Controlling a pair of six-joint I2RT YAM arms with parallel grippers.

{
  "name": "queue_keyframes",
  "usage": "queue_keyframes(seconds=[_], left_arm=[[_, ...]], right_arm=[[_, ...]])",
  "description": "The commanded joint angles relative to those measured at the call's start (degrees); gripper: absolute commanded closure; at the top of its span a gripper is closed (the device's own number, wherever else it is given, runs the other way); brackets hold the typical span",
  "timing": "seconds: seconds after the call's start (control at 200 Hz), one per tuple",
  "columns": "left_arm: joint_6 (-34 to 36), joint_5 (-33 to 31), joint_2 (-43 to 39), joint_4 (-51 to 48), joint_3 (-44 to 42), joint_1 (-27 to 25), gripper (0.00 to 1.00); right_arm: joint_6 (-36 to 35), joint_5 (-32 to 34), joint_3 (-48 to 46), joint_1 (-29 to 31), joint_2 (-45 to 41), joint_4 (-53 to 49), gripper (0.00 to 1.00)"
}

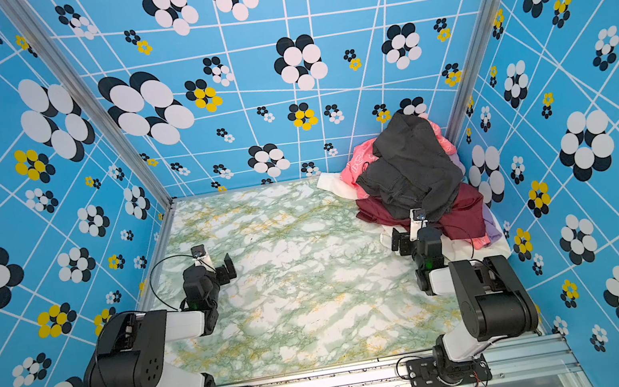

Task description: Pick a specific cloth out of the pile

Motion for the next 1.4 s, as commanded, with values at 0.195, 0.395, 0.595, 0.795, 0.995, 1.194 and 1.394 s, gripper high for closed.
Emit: queue_keyframes(seconds=[0.195, 0.395, 0.595, 0.795, 0.995, 1.194, 1.394], left_arm=[[-0.28, -0.55, 0.08, -0.38, 1.02, 0.48, 0.01], [-0.14, -1.81, -0.35, 0.31, 0.78, 0.33, 0.01], [1.69, -6.72, -9.56, -11.96, 3.41, -2.59, 0.01], [-0.92, -11.14, -23.54, -37.17, 12.47, -5.91, 0.01], [-7.06, -12.27, -28.03, -59.85, 21.98, -10.30, 0.00], [-10.31, -12.11, -26.32, -70.75, 27.81, -16.20, 0.00], [-13.39, -10.23, -25.14, -70.24, 26.93, -20.00, 0.00]], right_arm=[[-0.11, 0.92, 1.09, 0.16, 0.06, 0.11, 0.01], [0.61, 3.52, 1.32, 0.25, -0.81, -0.36, 0.01], [2.46, 6.02, 8.01, 1.09, -13.80, -25.35, 0.01], [5.08, 7.37, 15.24, 3.59, -25.60, -44.27, 0.01], [6.70, 6.49, 36.25, 4.03, -18.46, -68.49, 0.04], [3.56, 4.02, 58.04, 4.11, -2.04, -84.71, 0.11], [1.19, 1.74, 72.81, 4.11, 13.39, -94.03, 0.21]])
